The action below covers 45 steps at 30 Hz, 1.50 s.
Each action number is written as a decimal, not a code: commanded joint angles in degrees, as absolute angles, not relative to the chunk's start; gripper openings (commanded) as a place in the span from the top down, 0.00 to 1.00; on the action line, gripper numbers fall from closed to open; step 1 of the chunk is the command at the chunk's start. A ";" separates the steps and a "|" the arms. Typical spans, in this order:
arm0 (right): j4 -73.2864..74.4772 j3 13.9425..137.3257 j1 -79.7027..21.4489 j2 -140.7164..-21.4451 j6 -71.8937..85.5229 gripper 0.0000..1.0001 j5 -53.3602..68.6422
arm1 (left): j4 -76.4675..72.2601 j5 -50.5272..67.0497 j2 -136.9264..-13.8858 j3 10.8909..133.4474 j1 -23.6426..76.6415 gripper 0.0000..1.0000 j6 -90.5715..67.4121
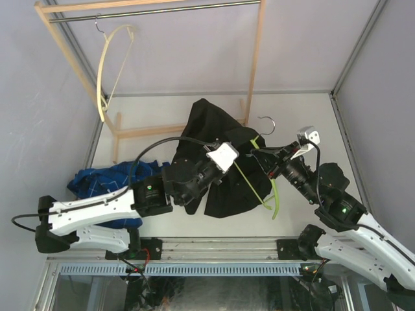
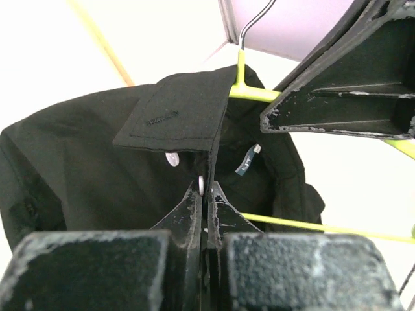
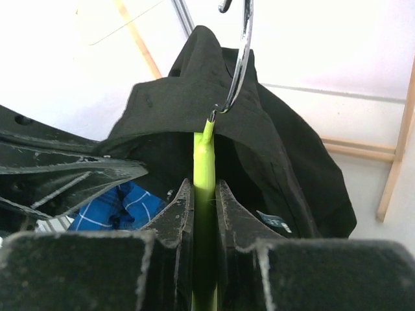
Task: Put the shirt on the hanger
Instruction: Hang the shirt on the hanger.
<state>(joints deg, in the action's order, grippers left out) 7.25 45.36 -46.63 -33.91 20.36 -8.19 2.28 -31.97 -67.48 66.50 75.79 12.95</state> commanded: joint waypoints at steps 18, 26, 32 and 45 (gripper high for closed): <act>-9.52 44.95 -41.40 -38.48 17.47 1.00 -0.10 | 9.76 -19.14 -64.31 72.22 80.39 1.00 3.68; -10.62 43.43 -40.87 -36.96 17.87 1.00 -0.62 | 10.45 -18.86 -62.77 71.44 80.77 0.90 2.64; -7.27 43.44 -39.14 -33.05 16.38 1.00 0.74 | 12.62 -26.41 -55.96 68.97 80.43 0.35 4.45; 2.50 44.89 -38.58 -23.69 11.58 1.00 7.38 | 22.15 -34.93 -40.74 66.55 72.43 0.22 7.65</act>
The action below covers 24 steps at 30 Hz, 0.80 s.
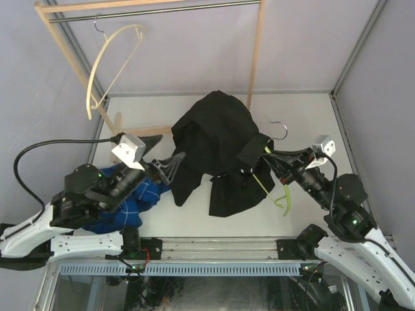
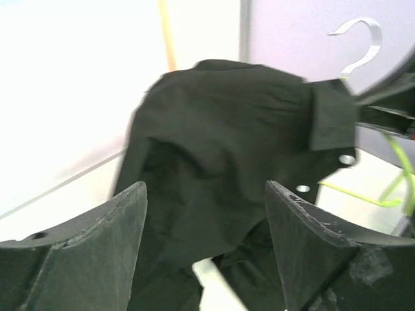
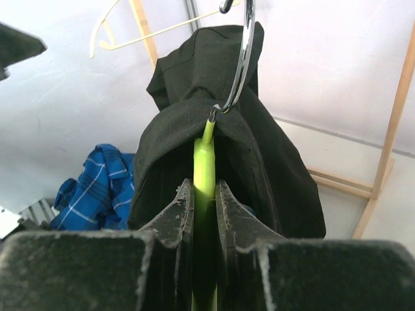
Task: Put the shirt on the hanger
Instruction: Hang the shirt on the hanger.
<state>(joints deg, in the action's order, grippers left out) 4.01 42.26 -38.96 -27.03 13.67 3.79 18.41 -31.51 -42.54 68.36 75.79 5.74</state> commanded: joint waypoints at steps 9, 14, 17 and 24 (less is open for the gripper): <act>10.08 51.80 -38.58 -19.60 10.65 1.00 15.00 | 22.02 -35.47 -40.07 63.59 66.10 0.05 9.40; 12.69 54.63 -38.58 -18.83 11.25 1.00 16.37 | 20.10 -29.98 -41.46 61.83 65.42 0.04 8.76; 13.00 55.09 -38.58 -18.20 11.99 1.00 17.75 | 18.12 -30.93 -42.17 59.96 65.30 0.04 9.41; 15.23 56.14 -38.58 -17.15 11.69 1.00 21.12 | 15.31 -37.93 -42.67 57.43 62.42 0.43 11.16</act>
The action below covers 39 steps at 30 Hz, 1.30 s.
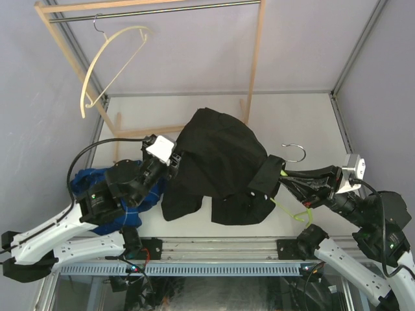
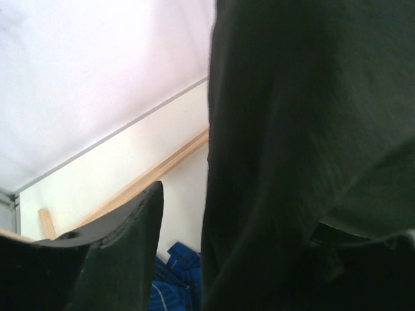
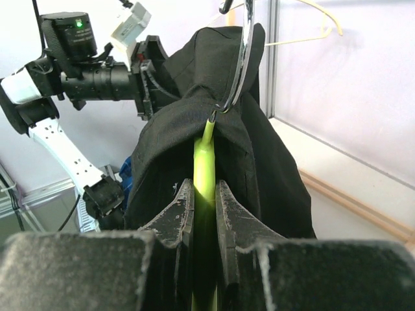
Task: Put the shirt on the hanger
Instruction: Hang the shirt on the hanger.
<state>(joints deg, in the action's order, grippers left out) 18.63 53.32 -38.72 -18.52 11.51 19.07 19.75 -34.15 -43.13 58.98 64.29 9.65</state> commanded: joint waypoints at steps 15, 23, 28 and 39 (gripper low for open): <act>17.04 54.83 -38.67 -12.62 12.88 1.00 9.63 | 19.42 -41.01 -36.39 55.68 61.07 1.00 7.89; 16.68 53.32 -38.67 -12.58 16.35 1.00 3.78 | 19.26 -42.06 -34.04 53.70 61.07 0.91 5.81; 13.62 51.59 -38.67 -14.37 18.19 1.00 3.86 | 20.56 -39.83 -34.99 54.14 61.04 0.32 2.54; 10.84 49.04 -38.76 -23.91 23.95 1.00 -2.08 | 20.86 -30.99 -39.26 63.59 63.30 0.07 -0.03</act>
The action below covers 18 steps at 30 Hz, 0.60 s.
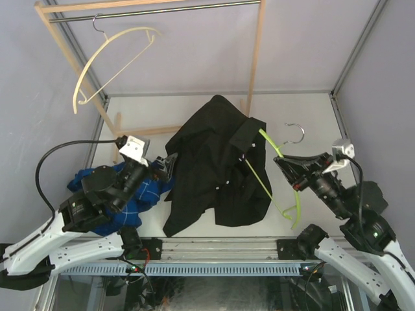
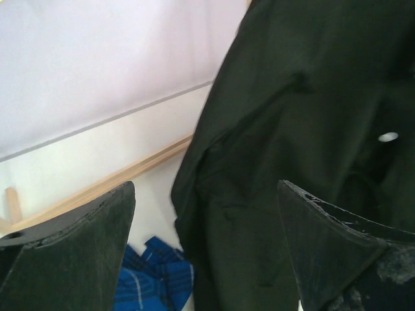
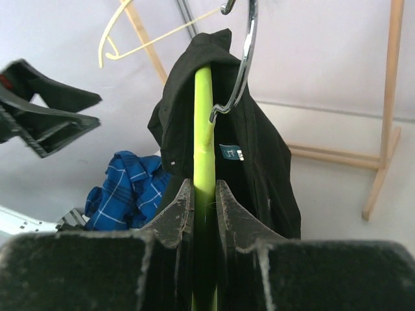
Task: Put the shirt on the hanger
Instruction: Hang the shirt on the hanger.
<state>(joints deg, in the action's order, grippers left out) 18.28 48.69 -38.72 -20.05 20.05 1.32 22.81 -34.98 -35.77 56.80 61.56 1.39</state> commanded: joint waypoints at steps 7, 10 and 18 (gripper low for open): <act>9.87 48.96 -42.93 -31.63 25.44 1.00 -8.80 | 17.75 -32.57 -48.93 69.38 69.65 0.03 3.43; 7.92 48.90 -45.52 -33.82 25.23 1.00 -9.95 | 16.00 -30.26 -53.56 70.69 70.06 0.03 3.24; 6.61 48.89 -48.77 -36.53 26.98 1.00 -11.62 | 14.33 -33.30 -66.14 77.11 73.20 0.02 6.03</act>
<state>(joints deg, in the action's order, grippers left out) 14.09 48.03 -47.99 -36.88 24.71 -9.85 17.50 -31.77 -63.11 71.18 71.50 3.25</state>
